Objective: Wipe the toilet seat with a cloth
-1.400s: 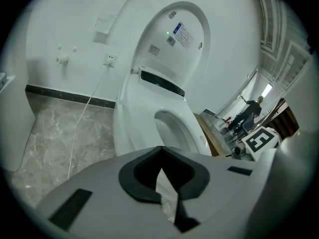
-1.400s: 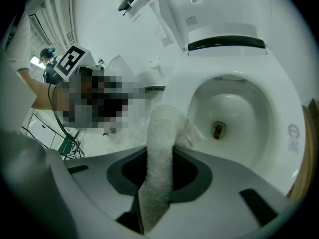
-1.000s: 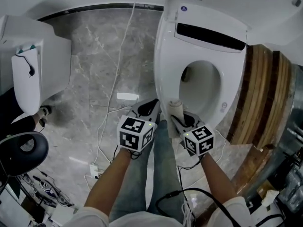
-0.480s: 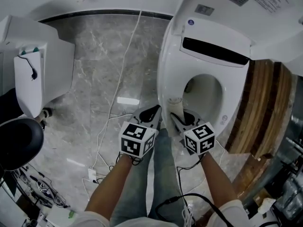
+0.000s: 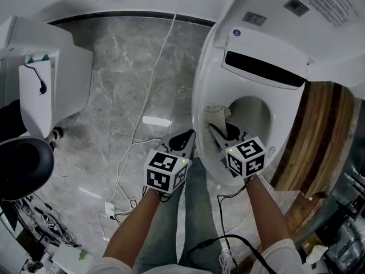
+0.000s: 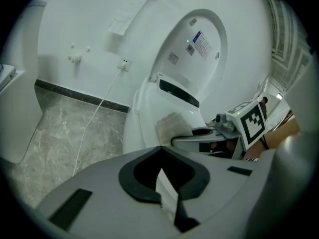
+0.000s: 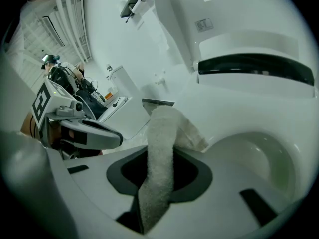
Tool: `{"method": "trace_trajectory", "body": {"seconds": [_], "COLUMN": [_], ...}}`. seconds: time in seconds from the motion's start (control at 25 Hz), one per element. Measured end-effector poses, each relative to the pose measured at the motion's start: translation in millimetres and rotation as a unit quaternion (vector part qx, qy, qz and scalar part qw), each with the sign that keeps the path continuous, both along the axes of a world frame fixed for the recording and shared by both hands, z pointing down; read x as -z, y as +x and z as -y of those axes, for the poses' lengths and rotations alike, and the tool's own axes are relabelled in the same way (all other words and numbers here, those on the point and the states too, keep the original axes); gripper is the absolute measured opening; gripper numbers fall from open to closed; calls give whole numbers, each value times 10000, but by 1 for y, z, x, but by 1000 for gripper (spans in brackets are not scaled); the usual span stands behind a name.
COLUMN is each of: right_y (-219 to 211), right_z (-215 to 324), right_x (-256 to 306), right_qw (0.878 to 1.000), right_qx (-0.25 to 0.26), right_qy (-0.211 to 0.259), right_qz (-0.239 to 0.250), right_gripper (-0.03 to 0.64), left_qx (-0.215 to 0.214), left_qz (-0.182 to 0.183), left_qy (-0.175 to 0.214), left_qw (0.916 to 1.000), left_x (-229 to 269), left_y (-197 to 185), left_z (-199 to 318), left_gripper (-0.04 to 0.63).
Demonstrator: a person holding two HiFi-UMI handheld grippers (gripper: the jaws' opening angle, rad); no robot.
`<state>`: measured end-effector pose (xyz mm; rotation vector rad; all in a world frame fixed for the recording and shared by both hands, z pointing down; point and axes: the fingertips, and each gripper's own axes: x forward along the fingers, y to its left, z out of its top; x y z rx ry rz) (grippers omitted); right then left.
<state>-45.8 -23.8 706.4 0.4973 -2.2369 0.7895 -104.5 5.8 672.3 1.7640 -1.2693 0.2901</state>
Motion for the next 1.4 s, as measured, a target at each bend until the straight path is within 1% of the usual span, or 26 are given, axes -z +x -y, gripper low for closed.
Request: {"method": "trace_trajectory", "body": {"seconds": [0.48, 0.8, 0.96, 1.2, 1.4], "right_y": [-14, -23, -27, -26, -24], "right_z": [61, 86, 96, 103, 106], "right_x": [5, 10, 13, 15, 16], "right_qw": [9993, 9983, 9978, 9978, 9976], "right_qx": [174, 273, 309, 211, 180], "right_qy": [329, 466, 529, 500, 526], "right_qz": [95, 206, 252, 388, 412], "right_gripper": [101, 101, 101, 101, 101], "left_qx": [306, 440, 334, 165, 47], "left_qz": [-8, -9, -10, -41, -67], "left_qy": [-11, -59, -71, -57, -31], "left_qw": [9995, 9990, 9994, 9998, 10000], "left_x": [-3, -4, -3, -1, -1], "left_y": [-5, -2, 9, 28, 42], "left_z": [18, 28, 33, 45, 52], "left_gripper": [11, 11, 11, 11, 11]}}
